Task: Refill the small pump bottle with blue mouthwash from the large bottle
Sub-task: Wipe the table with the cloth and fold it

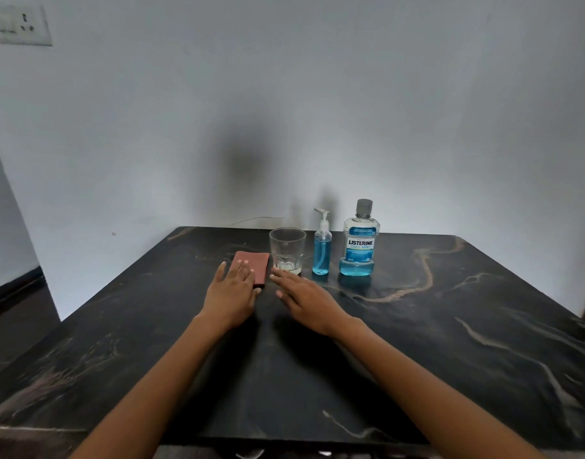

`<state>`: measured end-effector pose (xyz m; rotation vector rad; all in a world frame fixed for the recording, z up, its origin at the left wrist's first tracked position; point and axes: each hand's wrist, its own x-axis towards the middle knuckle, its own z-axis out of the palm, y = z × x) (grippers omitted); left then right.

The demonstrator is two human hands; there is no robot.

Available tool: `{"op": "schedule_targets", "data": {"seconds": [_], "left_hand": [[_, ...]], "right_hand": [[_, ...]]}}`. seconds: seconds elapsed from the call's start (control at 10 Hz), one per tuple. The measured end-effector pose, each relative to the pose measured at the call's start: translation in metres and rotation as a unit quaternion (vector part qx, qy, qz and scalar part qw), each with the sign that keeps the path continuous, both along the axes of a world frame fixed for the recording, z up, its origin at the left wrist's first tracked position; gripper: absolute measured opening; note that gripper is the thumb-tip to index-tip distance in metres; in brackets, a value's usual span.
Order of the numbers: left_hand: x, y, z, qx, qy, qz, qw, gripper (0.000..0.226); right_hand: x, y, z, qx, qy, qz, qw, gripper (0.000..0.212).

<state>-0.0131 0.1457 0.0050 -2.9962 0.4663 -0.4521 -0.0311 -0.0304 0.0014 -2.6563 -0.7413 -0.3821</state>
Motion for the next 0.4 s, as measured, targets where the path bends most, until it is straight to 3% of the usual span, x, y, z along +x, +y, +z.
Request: {"op": "schedule_targets", "data": {"seconds": [0.2, 0.4], "left_hand": [[-0.041, -0.054, 0.0, -0.081, -0.138, -0.041, 0.986, 0.062], [-0.04, -0.089, 0.031, -0.158, -0.285, -0.058, 0.944, 0.062]], "right_hand": [[-0.045, -0.059, -0.007, -0.03, -0.128, -0.104, 0.986, 0.053], [-0.035, -0.055, 0.023, 0.145, -0.266, -0.183, 0.935, 0.06]]}}
